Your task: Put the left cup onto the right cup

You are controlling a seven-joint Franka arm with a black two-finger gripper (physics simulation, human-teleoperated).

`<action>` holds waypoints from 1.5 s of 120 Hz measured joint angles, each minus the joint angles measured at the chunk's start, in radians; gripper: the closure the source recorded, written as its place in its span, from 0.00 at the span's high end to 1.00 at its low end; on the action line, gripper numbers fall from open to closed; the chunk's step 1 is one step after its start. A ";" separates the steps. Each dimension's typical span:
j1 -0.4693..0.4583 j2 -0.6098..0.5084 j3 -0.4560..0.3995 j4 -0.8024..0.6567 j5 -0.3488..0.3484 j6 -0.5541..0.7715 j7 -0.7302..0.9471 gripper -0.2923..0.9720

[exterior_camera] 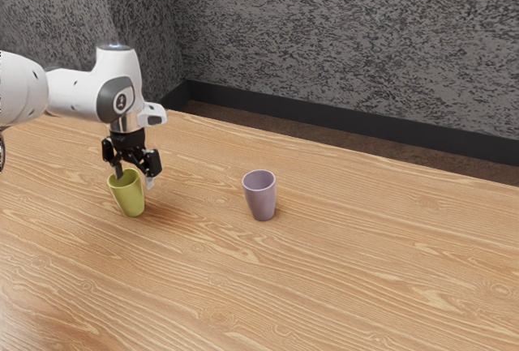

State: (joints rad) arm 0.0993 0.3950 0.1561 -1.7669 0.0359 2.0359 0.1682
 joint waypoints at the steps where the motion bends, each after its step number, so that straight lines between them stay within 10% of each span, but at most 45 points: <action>1: 0.000 0.001 0.000 0.000 -0.001 0.000 0.000 0.77; 61: 0.002 0.053 -0.001 -0.002 -0.021 0.008 0.009 0.77; 115: 0.017 0.050 0.003 0.001 -0.025 0.006 0.015 0.25; 180: 0.012 0.044 0.005 0.137 -0.001 -0.037 0.032 0.16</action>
State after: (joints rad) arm 0.1111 0.4392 0.1611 -1.6295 0.0353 1.9994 0.1997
